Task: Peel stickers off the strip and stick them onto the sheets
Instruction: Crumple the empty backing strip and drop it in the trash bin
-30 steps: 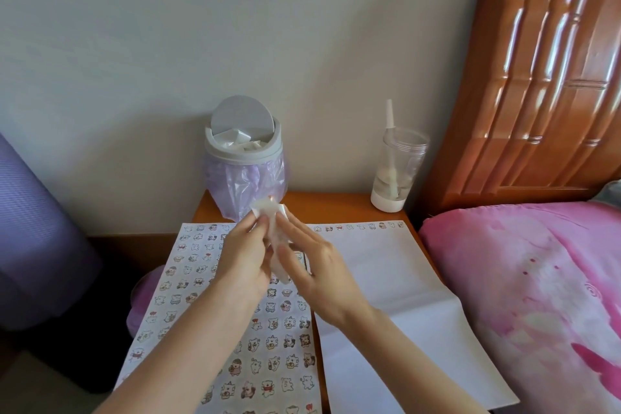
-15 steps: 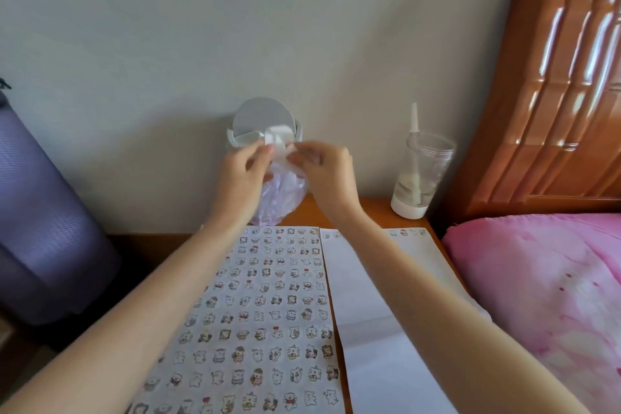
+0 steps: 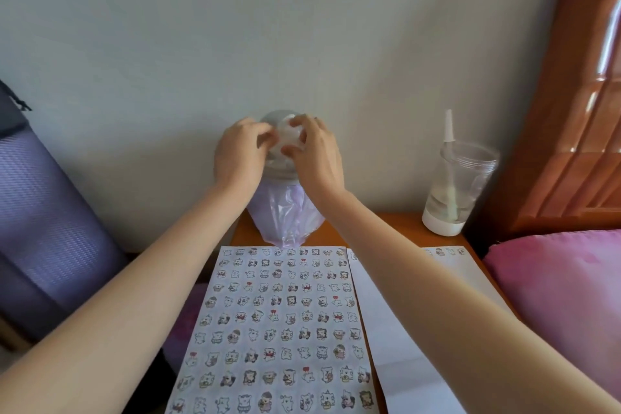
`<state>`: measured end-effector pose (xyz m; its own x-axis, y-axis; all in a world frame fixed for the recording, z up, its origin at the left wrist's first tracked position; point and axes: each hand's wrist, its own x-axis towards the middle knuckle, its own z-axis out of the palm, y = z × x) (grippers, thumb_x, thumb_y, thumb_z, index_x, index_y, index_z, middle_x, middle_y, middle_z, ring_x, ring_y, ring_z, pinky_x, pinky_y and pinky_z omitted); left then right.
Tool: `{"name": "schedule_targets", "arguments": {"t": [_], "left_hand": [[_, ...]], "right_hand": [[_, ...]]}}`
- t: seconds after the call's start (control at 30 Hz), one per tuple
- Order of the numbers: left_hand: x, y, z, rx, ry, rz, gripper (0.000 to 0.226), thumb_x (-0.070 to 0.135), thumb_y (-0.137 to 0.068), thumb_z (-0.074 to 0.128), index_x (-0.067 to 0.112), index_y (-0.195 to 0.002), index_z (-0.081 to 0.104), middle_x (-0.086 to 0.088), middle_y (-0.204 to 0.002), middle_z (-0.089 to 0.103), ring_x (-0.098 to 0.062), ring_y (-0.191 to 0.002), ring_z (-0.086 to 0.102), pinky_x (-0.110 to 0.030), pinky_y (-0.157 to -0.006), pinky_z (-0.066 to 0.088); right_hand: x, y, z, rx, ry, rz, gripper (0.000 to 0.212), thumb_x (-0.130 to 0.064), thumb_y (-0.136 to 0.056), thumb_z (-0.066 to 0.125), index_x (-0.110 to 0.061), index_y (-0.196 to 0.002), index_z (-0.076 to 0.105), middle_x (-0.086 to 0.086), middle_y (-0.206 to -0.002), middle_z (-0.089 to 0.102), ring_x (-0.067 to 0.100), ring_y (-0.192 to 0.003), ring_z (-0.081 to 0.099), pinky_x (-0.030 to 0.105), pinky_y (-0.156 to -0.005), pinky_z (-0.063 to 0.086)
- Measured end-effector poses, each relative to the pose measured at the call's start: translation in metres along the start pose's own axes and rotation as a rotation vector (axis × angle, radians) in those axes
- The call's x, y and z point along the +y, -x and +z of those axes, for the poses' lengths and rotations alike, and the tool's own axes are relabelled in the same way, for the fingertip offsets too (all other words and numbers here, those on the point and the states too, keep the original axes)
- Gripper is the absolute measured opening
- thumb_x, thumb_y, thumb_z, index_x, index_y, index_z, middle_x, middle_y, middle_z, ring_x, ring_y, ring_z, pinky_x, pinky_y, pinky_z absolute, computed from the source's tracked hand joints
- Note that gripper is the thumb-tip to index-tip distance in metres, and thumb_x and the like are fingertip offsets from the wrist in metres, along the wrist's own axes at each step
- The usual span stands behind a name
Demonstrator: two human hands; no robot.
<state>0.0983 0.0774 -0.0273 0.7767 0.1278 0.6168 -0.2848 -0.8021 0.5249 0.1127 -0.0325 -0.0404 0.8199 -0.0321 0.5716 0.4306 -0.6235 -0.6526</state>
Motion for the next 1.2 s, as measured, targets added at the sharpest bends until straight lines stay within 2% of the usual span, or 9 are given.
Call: {"name": "schedule_targets", "arguments": {"t": [0.1, 0.23, 0.4, 0.53, 0.67, 0.77, 0.93, 1.03, 1.2], "left_hand": [[-0.004, 0.007, 0.005, -0.114, -0.082, 0.032, 0.015, 0.009, -0.084, 0.058, 0.012, -0.084, 0.072, -0.013, -0.092, 0.064, -0.033, -0.085, 0.060, -0.037, -0.070, 0.046], [0.005, 0.005, 0.006, -0.256, -0.177, -0.042, 0.016, 0.000, -0.078, 0.051, 0.008, -0.072, 0.064, -0.011, -0.077, 0.051, -0.028, -0.072, 0.049, -0.027, -0.058, 0.033], [0.008, -0.006, 0.014, -0.293, -0.136, -0.091, 0.026, -0.001, -0.083, 0.047, -0.001, -0.098, 0.069, -0.016, -0.100, 0.050, -0.033, -0.093, 0.054, -0.023, -0.067, 0.028], [0.007, 0.000, 0.016, -0.227, -0.114, -0.027, 0.024, -0.001, -0.081, 0.051, 0.004, -0.096, 0.070, -0.017, -0.100, 0.057, -0.034, -0.091, 0.058, -0.034, -0.071, 0.042], [0.003, 0.003, 0.009, -0.112, -0.021, -0.023, 0.026, -0.005, -0.077, 0.056, 0.011, -0.098, 0.056, -0.004, -0.079, 0.067, -0.024, -0.074, 0.061, -0.034, -0.070, 0.049], [-0.003, 0.000, 0.007, -0.190, 0.052, -0.063, 0.021, -0.001, -0.078, 0.063, 0.015, -0.092, 0.059, 0.002, -0.076, 0.066, -0.019, -0.078, 0.066, -0.030, -0.075, 0.052], [-0.005, 0.004, 0.002, -0.375, -0.065, 0.121, 0.025, 0.010, -0.087, 0.051, 0.018, -0.109, 0.059, 0.001, -0.095, 0.073, -0.022, -0.092, 0.065, -0.034, -0.083, 0.050], [-0.014, 0.004, -0.001, -0.463, -0.152, 0.149, 0.033, 0.012, -0.093, 0.040, 0.018, -0.124, 0.048, -0.003, -0.115, 0.067, -0.030, -0.110, 0.056, -0.039, -0.093, 0.044], [-0.018, 0.007, 0.005, -0.503, -0.255, 0.134, 0.033, 0.012, -0.098, 0.031, 0.017, -0.127, 0.047, -0.015, -0.125, 0.048, -0.034, -0.123, 0.040, -0.037, -0.102, 0.030]], "right_hand": [[0.005, 0.009, -0.004, -0.031, -0.017, -0.003, 0.035, -0.006, -0.077, 0.063, -0.012, -0.106, 0.047, 0.002, -0.089, 0.051, 0.023, -0.076, 0.049, 0.034, -0.063, 0.039], [0.009, 0.013, -0.013, -0.087, 0.051, -0.011, 0.016, -0.015, -0.080, 0.068, -0.012, -0.096, 0.068, 0.003, -0.095, 0.063, 0.019, -0.089, 0.057, 0.030, -0.073, 0.045], [0.009, 0.010, -0.035, 0.010, -0.205, 0.024, 0.019, 0.003, -0.080, 0.068, -0.002, -0.097, 0.063, 0.003, -0.104, 0.052, 0.013, -0.081, 0.056, 0.016, -0.077, 0.046], [0.013, 0.013, -0.022, 0.100, 0.087, -0.048, 0.002, -0.007, -0.078, 0.070, -0.005, -0.078, 0.069, 0.001, -0.088, 0.058, 0.016, -0.078, 0.049, 0.028, -0.067, 0.043], [0.012, 0.011, -0.009, 0.073, 0.373, -0.174, 0.010, -0.014, -0.079, 0.064, -0.013, -0.075, 0.074, 0.005, -0.073, 0.069, 0.024, -0.080, 0.051, 0.025, -0.066, 0.021], [0.016, 0.009, -0.010, 0.065, 0.496, -0.234, 0.024, -0.021, -0.083, 0.056, -0.015, -0.068, 0.074, 0.007, -0.062, 0.065, 0.024, -0.080, 0.056, 0.025, -0.076, 0.021], [0.018, 0.013, -0.019, -0.228, 0.475, -0.247, 0.040, -0.027, -0.089, 0.032, -0.021, -0.090, 0.072, 0.003, -0.096, 0.065, 0.021, -0.116, 0.039, 0.029, -0.087, 0.013], [0.021, 0.012, -0.025, -0.250, 0.387, -0.232, 0.035, -0.018, -0.094, 0.039, -0.026, -0.110, 0.069, 0.005, -0.109, 0.049, 0.024, -0.108, 0.034, 0.028, -0.085, 0.015], [0.022, 0.006, -0.034, -0.159, 0.073, -0.162, 0.041, 0.011, -0.085, 0.042, -0.009, -0.112, 0.065, 0.010, -0.093, 0.054, 0.023, -0.080, 0.052, 0.027, -0.069, 0.038]]}}
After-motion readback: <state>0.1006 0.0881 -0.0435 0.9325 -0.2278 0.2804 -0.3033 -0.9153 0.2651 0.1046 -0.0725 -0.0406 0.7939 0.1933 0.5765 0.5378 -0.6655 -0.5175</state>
